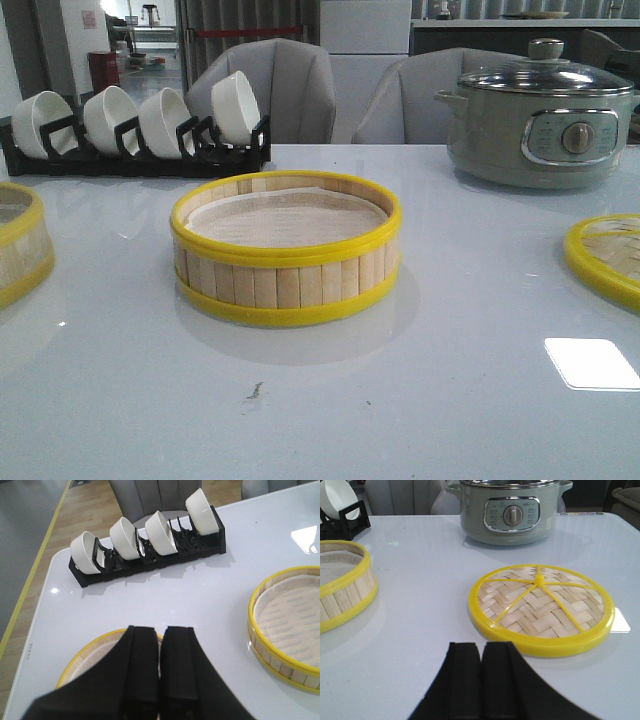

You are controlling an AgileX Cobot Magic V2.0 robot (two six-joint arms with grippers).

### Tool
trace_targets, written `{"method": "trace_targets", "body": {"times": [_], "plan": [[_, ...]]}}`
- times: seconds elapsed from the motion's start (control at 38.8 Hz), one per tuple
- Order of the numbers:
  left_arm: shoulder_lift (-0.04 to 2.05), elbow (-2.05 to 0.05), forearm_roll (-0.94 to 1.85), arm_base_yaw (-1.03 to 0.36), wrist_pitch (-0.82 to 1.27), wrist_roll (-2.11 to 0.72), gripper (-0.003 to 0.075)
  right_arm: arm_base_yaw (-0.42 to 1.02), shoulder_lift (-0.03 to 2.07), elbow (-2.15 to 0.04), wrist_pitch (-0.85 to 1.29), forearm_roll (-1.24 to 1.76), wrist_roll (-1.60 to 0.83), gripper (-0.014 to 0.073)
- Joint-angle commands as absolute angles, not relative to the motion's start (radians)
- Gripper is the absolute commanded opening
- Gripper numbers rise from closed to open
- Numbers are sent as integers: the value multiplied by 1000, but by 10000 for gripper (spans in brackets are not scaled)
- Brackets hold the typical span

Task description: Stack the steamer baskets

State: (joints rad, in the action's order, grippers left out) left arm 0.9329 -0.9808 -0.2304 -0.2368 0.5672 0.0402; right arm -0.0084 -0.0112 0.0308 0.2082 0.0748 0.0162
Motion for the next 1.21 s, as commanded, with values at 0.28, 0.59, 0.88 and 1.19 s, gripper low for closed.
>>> {"method": "trace_targets", "body": {"times": [0.28, 0.59, 0.88, 1.19], "plan": [[973, -1019, -254, -246, 454, 44, 94, -13, -31, 15, 127, 74, 5, 52], [973, -1019, -254, -246, 389, 44, 94, -13, -31, 15, 127, 74, 5, 52], [973, -1019, -254, -246, 389, 44, 94, -13, -31, 15, 127, 72, 0, 52], [973, -1019, -239, -246, 393, 44, 94, -13, -31, 15, 90, 83, 21, 52]]}}
